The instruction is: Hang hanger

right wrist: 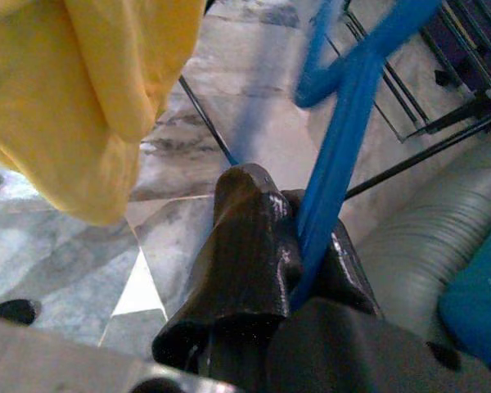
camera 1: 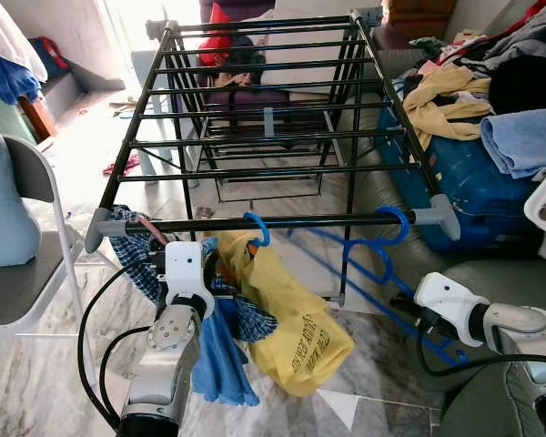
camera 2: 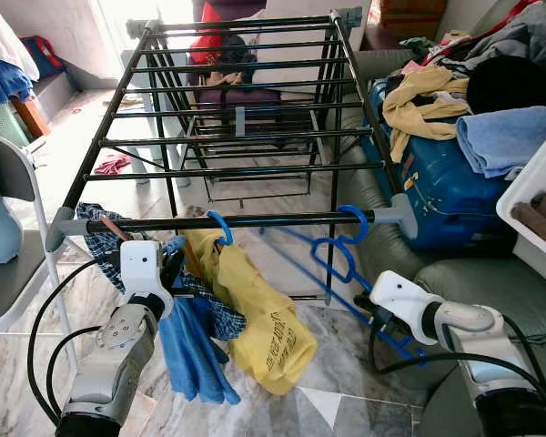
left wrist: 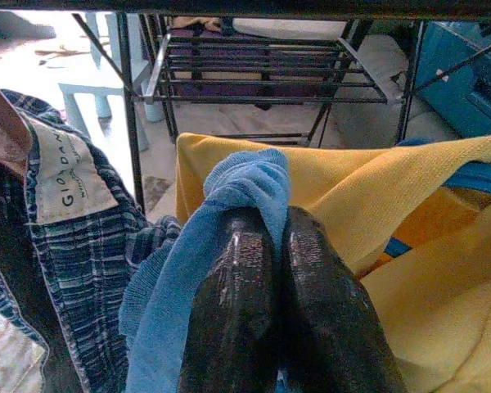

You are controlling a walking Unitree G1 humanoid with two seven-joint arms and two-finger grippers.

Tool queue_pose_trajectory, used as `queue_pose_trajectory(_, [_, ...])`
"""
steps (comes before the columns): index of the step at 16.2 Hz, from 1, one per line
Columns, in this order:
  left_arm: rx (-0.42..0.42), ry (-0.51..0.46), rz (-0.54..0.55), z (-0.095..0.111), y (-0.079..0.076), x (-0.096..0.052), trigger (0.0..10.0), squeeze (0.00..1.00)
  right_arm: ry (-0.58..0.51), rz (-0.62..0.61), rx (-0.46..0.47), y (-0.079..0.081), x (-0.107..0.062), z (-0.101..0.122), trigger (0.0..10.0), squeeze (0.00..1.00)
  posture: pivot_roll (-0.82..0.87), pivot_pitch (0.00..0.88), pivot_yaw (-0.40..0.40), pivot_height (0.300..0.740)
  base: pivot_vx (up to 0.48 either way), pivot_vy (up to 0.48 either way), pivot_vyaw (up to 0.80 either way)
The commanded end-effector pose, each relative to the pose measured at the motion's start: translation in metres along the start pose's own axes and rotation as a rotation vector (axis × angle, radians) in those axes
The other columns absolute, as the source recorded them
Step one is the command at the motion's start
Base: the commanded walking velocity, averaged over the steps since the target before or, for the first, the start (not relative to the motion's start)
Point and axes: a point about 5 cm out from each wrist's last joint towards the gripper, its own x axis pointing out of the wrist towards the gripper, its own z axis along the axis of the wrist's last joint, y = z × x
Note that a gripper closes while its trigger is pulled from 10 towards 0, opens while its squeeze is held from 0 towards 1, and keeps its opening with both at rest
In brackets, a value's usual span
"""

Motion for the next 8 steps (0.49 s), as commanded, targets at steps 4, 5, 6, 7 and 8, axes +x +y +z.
queue_pose_trajectory(4, [0.021, 0.008, 0.005, 0.001, 0.001, 0.003, 10.0, 0.00, -0.015, -0.028, -0.016, 0.000, 0.003, 0.004, 0.0, 0.00, -0.16, 0.000, 0.051, 0.740, 0.000, 0.000, 0.00])
queue_pose_trajectory(5, [0.021, 0.008, 0.005, 0.001, 0.001, 0.003, 10.0, 0.00, -0.031, -0.063, -0.011, -0.002, 0.003, 0.006, 0.0, 0.00, -0.17, 0.000, 0.051, 0.740, 0.000, 0.000, 0.00])
queue_pose_trajectory(6, [0.021, 0.009, 0.004, 0.001, 0.001, 0.003, 10.0, 0.00, -0.049, -0.117, 0.004, -0.005, 0.005, 0.009, 0.0, 0.00, -0.17, 0.000, 0.051, 0.740, 0.000, 0.000, 0.00])
queue_pose_trajectory(7, [0.021, 0.009, 0.004, 0.001, 0.001, 0.003, 10.0, 0.00, -0.065, -0.164, 0.016, -0.007, 0.006, 0.013, 0.0, 0.00, -0.17, 0.000, 0.049, 0.740, 0.000, 0.000, 0.00])
queue_pose_trajectory(8, [0.020, 0.009, 0.005, 0.000, 0.001, 0.002, 10.0, 0.00, -0.093, -0.216, 0.020, -0.007, 0.008, 0.018, 0.0, 0.00, -0.17, 0.000, 0.049, 0.740, 0.000, 0.000, 0.00])
